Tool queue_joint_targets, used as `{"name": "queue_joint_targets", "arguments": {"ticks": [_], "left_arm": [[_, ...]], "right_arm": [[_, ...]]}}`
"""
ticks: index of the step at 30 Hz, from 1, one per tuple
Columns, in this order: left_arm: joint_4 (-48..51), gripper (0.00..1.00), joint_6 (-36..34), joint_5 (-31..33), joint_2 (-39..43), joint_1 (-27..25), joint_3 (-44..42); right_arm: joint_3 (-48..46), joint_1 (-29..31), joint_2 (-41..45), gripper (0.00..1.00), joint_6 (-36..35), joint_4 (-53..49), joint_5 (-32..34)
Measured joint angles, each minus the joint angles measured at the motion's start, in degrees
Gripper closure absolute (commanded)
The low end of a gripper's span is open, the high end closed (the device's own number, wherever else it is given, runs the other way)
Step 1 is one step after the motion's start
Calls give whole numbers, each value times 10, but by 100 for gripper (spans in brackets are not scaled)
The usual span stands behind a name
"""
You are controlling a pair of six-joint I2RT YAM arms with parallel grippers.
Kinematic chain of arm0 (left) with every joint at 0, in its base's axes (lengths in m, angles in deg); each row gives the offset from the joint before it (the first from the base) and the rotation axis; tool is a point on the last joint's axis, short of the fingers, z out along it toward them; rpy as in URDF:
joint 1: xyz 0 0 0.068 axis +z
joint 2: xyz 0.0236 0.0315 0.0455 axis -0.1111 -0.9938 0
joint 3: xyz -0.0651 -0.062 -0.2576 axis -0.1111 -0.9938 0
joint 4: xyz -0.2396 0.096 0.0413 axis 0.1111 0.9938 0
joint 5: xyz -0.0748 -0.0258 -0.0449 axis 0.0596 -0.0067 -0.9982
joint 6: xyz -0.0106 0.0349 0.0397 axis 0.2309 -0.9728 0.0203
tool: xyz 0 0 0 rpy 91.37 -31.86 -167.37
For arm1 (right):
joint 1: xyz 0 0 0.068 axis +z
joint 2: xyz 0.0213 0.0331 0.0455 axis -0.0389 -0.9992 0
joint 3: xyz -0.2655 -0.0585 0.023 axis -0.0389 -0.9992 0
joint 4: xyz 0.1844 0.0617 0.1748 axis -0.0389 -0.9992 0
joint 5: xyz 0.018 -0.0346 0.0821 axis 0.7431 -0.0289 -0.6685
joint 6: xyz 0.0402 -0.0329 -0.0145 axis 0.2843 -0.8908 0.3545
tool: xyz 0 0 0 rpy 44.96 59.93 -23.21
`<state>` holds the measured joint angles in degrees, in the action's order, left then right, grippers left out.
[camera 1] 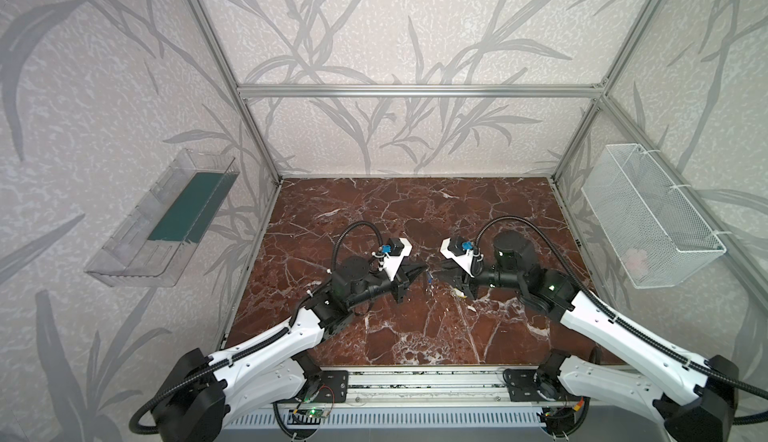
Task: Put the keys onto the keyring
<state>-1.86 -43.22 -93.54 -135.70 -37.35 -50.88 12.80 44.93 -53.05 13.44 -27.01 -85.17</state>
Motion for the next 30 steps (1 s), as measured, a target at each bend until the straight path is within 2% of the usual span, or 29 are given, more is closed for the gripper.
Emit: {"name": "queue_joint_targets", "arguments": {"ticks": [3,5,7,18,30], "left_arm": [[-39,100,12,10,-11,0,-3],[-65,100,19,12,-12,0,-3],[-84,100,23,13,-12,0,-3],[-136,100,37,14,-20,-1,-7],[-153,100,44,9,-34,-2,-7]], "right_arm": [[-28,0,1,81,41,53,28],[-39,0,0,90,60,76,37],[-42,0,-2,93,73,93,37],[-43,0,-25,95,103,134,9],[-42,4,-33,97,98,135,-27]]}}
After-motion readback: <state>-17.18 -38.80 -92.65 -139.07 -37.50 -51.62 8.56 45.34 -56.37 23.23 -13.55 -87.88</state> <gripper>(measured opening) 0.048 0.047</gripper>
